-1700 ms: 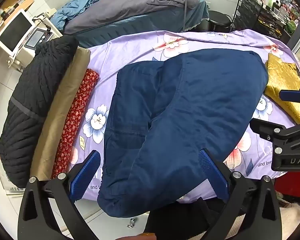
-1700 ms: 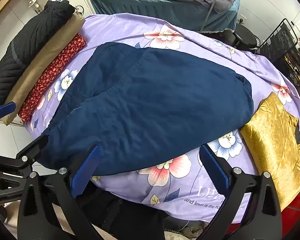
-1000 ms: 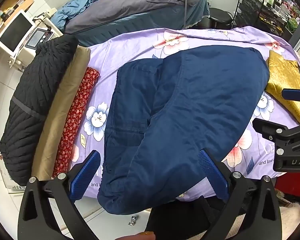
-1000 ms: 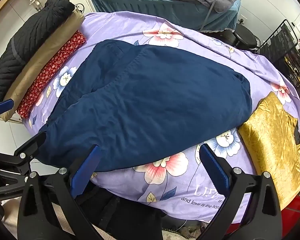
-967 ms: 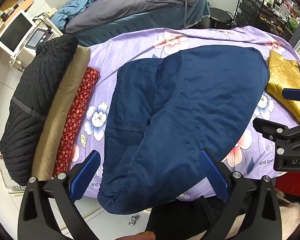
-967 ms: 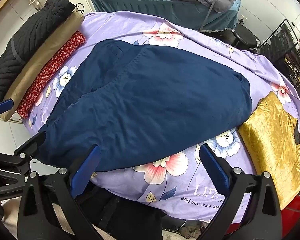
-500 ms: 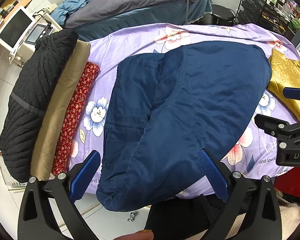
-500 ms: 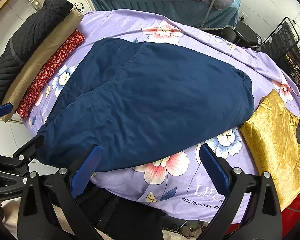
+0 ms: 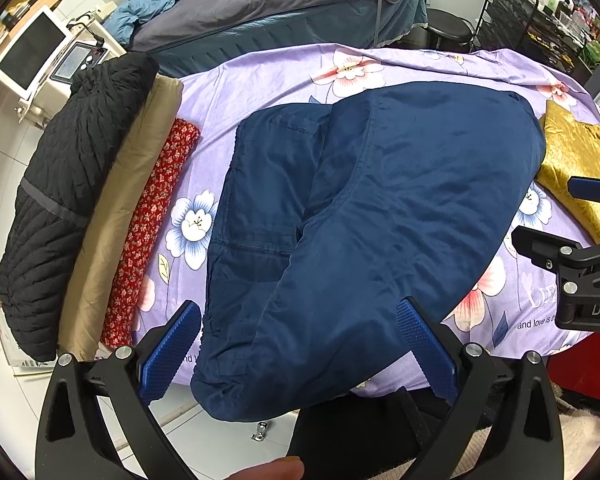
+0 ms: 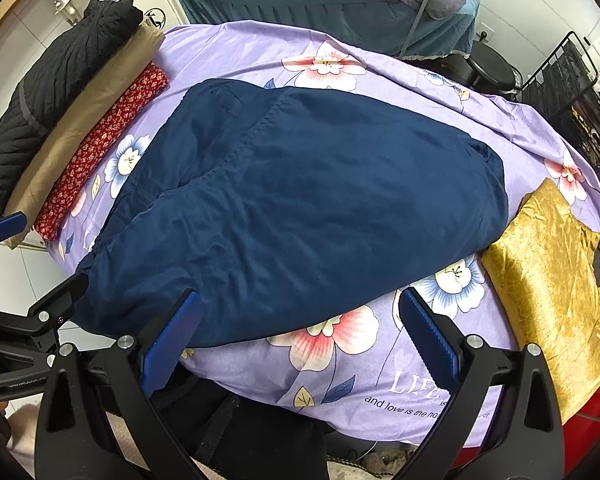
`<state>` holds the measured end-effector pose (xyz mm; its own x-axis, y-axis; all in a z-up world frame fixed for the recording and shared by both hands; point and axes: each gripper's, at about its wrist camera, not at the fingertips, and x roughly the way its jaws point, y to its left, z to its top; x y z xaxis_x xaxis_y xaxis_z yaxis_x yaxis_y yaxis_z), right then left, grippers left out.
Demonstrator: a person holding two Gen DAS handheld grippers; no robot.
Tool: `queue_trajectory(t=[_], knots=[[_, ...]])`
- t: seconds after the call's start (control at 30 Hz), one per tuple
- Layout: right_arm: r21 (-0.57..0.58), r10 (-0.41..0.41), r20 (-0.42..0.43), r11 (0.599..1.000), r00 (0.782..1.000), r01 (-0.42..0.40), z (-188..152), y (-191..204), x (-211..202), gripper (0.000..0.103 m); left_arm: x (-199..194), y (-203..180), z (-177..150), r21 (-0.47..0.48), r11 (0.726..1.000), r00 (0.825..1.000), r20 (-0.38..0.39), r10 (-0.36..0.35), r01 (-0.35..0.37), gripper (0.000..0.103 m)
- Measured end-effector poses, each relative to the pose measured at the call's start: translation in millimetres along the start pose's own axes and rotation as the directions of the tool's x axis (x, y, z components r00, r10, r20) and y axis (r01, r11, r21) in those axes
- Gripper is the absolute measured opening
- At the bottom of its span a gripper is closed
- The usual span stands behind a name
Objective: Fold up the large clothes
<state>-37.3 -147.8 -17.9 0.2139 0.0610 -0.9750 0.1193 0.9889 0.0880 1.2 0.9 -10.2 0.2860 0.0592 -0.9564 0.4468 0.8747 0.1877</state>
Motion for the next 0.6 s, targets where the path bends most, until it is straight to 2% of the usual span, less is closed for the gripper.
queue_trajectory(t=[0.6], knots=[[0.002, -0.004, -0.003, 1.0, 1.0, 0.004, -3.4, 2.0, 2.7, 0.097, 2.7, 0.1, -2.9, 0.012, 1.0, 1.0, -0.004, 0.009, -0.009, 0.096]])
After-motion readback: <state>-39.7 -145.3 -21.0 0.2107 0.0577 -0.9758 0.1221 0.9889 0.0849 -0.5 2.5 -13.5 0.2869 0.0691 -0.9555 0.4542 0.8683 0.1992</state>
